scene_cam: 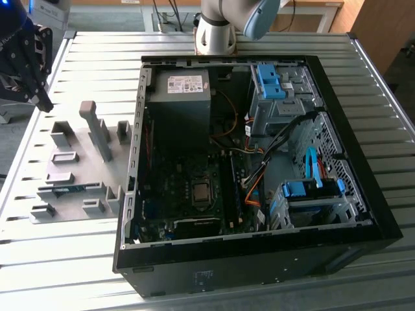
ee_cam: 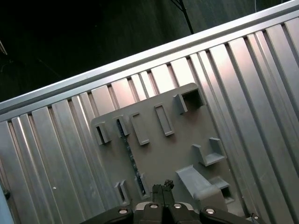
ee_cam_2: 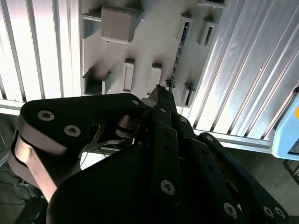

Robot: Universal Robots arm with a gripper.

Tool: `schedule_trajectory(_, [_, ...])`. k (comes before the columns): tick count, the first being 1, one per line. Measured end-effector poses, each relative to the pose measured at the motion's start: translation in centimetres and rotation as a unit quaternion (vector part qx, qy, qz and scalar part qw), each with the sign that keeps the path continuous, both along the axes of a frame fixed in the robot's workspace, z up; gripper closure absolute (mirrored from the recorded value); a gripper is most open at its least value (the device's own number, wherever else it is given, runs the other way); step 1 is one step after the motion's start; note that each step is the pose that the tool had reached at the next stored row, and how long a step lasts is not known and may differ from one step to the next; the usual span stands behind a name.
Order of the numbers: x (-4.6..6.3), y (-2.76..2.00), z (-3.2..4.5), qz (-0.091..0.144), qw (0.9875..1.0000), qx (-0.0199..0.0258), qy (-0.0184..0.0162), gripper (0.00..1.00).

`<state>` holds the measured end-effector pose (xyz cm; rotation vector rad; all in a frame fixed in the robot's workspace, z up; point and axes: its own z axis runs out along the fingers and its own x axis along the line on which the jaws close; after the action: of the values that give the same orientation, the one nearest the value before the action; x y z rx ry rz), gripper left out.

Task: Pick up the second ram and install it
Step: 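Pick up the second ram and move it above second insertion slot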

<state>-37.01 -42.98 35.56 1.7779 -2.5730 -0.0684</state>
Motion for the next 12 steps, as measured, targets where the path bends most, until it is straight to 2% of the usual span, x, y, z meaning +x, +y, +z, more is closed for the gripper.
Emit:
schedule_trajectory(9, [0.00, 0.00, 0.00, 0.002, 1.0000, 0.0000, 0.0000, 0.90])
schedule_trajectory(12, [0.00, 0.00, -0.01, 0.017, 0.9999, 0.0000, -0.0001, 0.90])
